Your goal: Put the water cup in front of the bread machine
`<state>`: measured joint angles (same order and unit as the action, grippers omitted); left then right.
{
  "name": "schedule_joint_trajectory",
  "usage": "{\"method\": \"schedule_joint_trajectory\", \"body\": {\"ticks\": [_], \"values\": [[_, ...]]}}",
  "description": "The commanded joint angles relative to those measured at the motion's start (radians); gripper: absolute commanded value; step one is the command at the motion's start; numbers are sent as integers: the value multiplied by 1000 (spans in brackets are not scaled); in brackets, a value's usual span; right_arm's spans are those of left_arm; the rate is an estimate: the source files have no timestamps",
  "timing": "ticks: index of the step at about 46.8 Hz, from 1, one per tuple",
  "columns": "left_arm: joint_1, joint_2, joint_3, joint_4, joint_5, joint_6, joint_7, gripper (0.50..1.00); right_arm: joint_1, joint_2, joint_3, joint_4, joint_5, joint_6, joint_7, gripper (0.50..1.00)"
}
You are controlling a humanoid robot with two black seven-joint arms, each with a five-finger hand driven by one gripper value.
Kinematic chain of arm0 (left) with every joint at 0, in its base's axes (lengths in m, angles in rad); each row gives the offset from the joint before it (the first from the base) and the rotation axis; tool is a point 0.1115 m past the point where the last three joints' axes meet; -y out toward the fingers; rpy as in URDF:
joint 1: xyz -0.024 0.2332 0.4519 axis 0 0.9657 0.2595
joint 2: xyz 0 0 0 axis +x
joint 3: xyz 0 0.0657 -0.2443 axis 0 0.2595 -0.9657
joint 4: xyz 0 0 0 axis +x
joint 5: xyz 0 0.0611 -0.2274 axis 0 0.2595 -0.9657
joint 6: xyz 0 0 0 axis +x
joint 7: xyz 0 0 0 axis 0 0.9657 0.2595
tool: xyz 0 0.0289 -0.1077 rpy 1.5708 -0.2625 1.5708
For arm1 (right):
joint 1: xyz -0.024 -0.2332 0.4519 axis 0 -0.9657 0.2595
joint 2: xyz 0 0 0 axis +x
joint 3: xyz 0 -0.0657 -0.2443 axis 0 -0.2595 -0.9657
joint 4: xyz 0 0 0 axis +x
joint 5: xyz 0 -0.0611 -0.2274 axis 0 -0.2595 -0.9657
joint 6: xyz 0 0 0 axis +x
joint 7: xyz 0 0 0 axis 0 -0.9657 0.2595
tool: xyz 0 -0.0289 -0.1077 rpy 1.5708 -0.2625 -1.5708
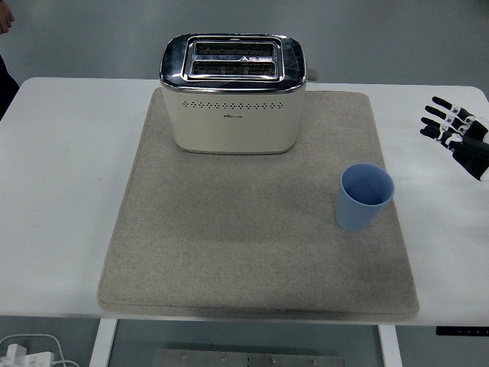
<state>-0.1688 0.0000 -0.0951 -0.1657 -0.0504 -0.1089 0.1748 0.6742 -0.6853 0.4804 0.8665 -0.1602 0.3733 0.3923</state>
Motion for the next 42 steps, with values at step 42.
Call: {"method": "schedule_joint_trajectory", "body": {"ticks": [42], "values": [[2, 0, 2, 0, 1, 0, 0, 1000, -196, -178, -2, 135, -176, 181, 219, 928]]}}
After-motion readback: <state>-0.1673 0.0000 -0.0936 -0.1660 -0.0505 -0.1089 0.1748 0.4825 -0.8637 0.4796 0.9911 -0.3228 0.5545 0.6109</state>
